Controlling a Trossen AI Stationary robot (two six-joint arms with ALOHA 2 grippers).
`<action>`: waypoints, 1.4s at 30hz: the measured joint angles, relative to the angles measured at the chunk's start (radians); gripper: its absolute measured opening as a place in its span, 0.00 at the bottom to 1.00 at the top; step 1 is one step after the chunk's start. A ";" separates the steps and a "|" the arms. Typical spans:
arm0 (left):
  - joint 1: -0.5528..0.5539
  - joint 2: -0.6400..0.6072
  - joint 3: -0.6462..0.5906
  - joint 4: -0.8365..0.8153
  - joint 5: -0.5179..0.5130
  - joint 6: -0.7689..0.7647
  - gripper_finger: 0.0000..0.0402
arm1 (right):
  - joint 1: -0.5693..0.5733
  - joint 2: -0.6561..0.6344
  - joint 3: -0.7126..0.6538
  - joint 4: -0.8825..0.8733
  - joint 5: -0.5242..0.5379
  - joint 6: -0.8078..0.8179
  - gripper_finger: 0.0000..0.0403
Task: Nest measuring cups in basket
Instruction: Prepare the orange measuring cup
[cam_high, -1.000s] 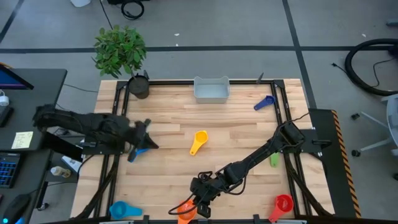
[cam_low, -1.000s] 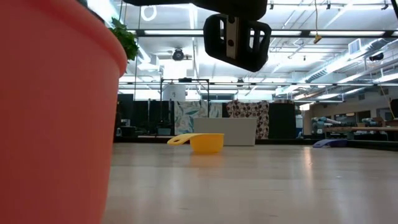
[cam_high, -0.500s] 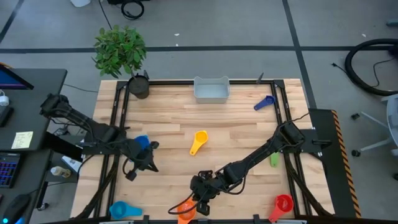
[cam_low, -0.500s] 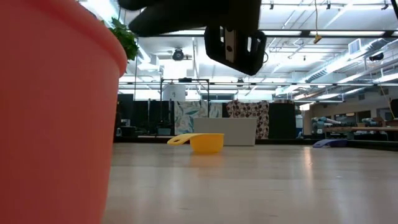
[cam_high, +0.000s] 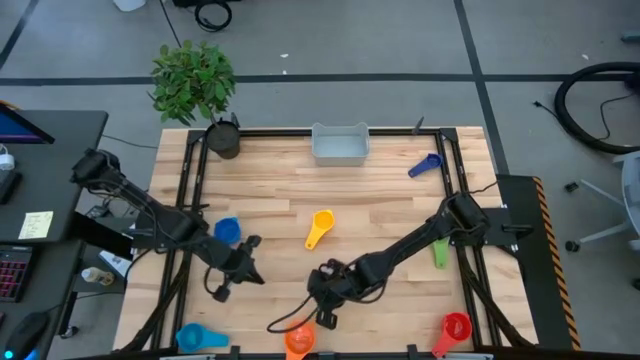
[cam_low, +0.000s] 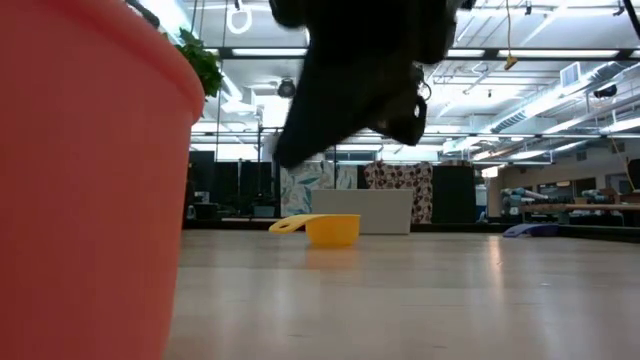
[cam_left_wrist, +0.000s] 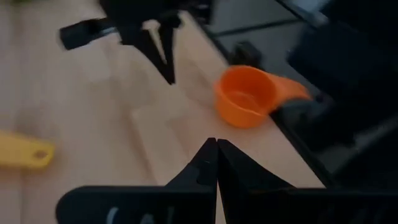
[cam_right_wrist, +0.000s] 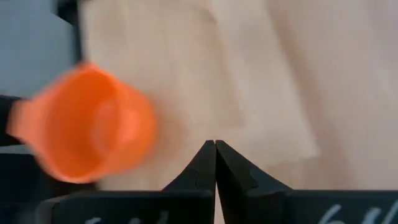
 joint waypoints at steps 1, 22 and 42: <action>-0.004 0.012 0.000 0.007 -0.030 -0.035 0.01 | -0.009 -0.002 0.000 -0.032 -0.001 -0.014 0.01; -0.216 0.216 0.003 0.220 -0.311 -0.304 0.01 | -0.018 -0.220 0.023 -0.088 0.047 -0.240 0.01; -0.238 0.601 0.267 0.187 -0.179 -0.487 0.01 | 0.116 -0.448 0.023 -0.100 0.337 -0.266 0.01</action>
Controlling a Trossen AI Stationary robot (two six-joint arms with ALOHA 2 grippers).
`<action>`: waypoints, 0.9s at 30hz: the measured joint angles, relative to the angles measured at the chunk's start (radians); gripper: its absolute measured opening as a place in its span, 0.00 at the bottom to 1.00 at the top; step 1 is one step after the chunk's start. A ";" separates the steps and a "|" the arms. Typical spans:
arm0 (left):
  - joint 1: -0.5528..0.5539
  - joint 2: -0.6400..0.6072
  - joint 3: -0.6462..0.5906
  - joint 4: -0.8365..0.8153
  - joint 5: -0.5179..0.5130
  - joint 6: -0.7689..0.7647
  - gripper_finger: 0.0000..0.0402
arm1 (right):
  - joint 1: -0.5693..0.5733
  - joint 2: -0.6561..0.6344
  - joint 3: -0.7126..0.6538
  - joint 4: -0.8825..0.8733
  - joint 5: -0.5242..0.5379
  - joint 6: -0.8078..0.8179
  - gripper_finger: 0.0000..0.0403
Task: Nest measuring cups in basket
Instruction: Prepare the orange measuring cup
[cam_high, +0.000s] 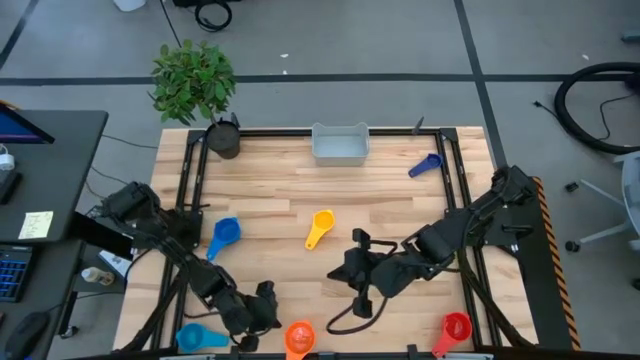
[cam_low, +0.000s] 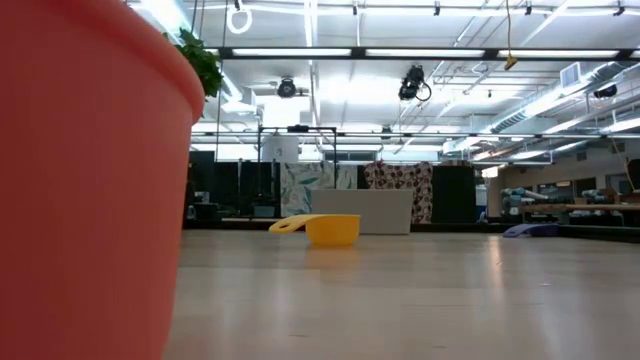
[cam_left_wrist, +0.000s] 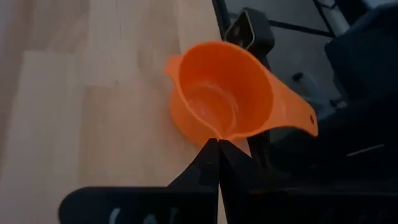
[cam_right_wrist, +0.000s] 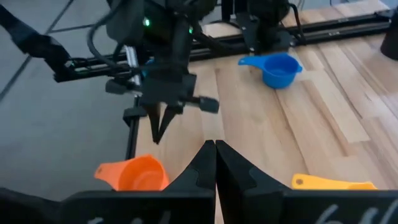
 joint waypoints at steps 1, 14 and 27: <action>-0.005 0.012 0.012 0.000 0.003 -0.003 0.01 | 0.003 -0.004 0.000 0.007 0.000 -0.006 0.01; -0.050 0.033 0.114 -0.074 -0.009 0.142 0.01 | 0.014 -0.011 0.000 0.007 0.012 -0.027 0.01; 0.113 0.043 0.115 0.030 0.081 0.210 0.01 | 0.018 -0.011 -0.001 0.002 0.015 -0.027 0.01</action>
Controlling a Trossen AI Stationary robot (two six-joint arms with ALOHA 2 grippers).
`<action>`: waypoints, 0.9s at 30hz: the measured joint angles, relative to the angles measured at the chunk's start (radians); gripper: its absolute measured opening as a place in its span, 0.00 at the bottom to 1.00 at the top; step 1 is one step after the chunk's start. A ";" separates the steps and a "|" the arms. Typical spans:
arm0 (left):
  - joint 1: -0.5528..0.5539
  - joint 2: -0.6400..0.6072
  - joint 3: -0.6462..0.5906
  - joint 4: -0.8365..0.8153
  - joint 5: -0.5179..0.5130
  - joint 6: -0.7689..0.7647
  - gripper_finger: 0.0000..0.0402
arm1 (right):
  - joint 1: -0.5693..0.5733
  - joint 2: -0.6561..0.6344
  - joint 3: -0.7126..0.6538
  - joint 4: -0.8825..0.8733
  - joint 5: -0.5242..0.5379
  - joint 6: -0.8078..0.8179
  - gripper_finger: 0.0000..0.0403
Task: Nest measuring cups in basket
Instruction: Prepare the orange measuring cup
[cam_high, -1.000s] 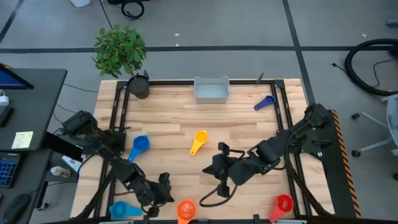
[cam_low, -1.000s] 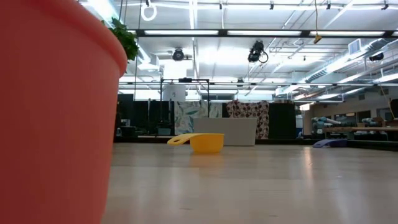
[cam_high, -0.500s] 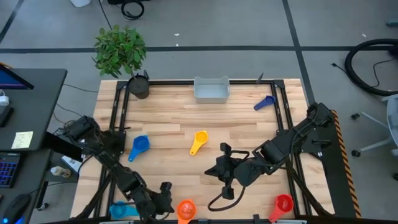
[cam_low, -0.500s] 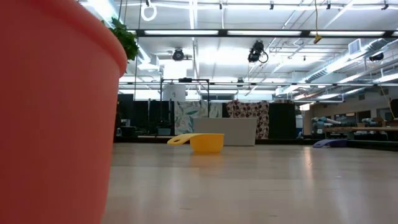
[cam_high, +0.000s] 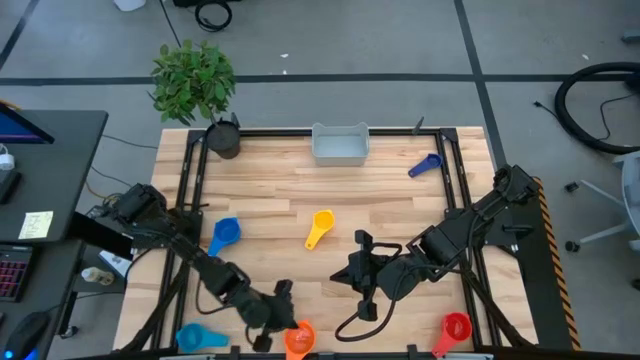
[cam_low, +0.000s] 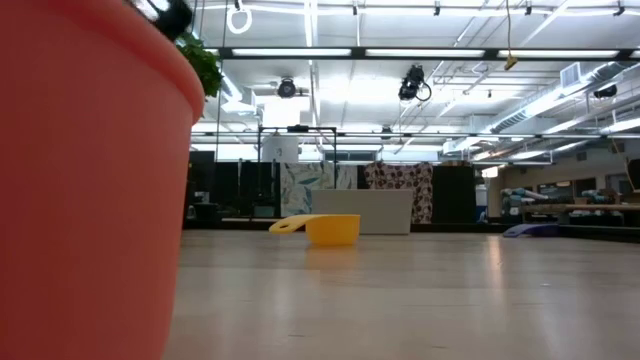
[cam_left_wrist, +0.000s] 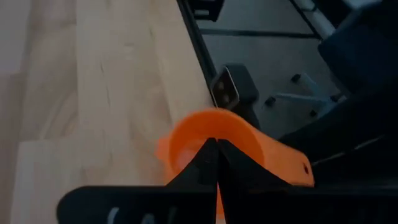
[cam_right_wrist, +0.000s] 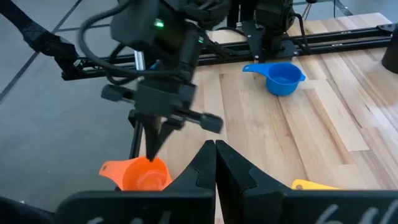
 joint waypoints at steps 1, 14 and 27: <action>0.009 0.005 0.000 0.013 0.014 0.000 0.01 | 0.000 0.000 0.000 0.000 0.000 -0.001 0.01; 0.024 0.186 0.251 -0.184 0.115 0.079 0.01 | -0.001 0.001 0.000 -0.009 -0.014 -0.033 0.01; 0.029 0.185 0.293 -0.392 0.118 0.000 0.01 | -0.001 0.001 0.000 -0.006 -0.027 -0.045 0.01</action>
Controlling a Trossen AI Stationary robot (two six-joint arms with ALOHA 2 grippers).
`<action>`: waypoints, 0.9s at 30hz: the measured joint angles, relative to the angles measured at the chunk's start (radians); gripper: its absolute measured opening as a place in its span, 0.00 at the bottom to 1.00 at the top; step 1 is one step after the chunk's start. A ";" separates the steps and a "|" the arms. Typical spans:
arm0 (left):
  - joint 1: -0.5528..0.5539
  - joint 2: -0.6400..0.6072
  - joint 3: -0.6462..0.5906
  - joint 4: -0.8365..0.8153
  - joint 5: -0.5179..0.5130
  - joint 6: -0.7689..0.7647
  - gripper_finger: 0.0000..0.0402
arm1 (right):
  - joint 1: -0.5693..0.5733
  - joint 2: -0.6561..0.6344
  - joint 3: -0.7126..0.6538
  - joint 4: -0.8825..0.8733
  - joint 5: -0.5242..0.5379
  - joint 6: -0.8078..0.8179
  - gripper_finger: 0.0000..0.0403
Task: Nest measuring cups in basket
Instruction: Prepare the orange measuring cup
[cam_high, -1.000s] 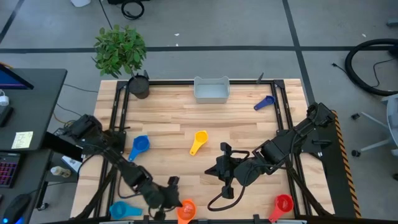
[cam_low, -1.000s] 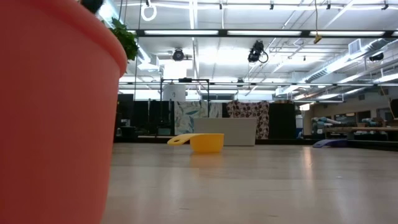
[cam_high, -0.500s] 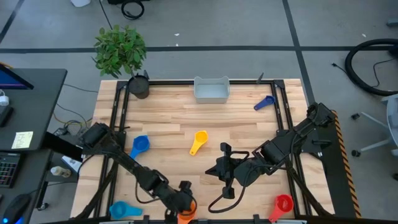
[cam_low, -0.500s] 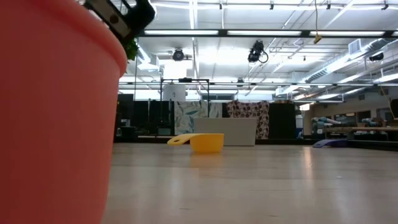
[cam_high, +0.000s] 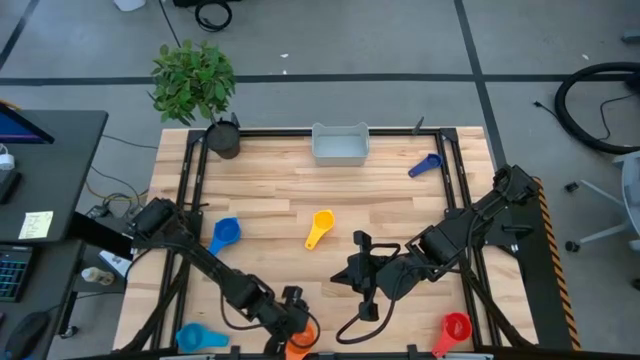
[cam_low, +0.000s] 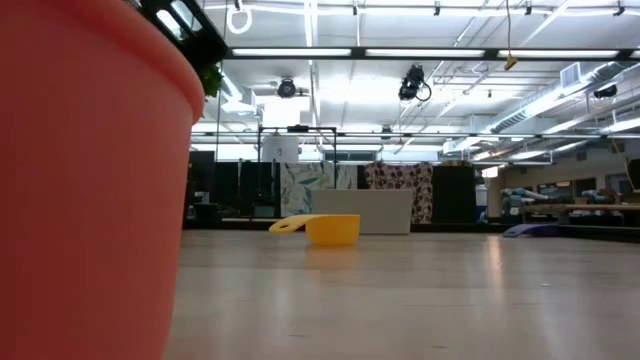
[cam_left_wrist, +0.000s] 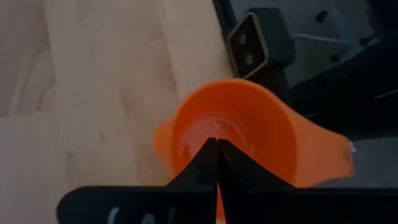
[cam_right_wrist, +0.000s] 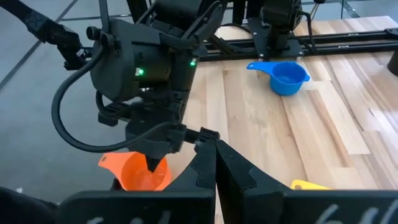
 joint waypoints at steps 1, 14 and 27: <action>0.000 0.000 0.000 0.000 0.009 -0.006 0.01 | 0.000 0.000 0.000 0.000 0.000 0.000 0.01; 0.022 0.017 0.000 -0.017 0.039 -0.021 0.01 | 0.000 0.000 0.000 -0.001 0.000 -0.008 0.01; 0.061 0.028 -0.001 -0.028 0.028 0.016 0.01 | 0.000 0.000 0.000 -0.001 0.000 -0.008 0.01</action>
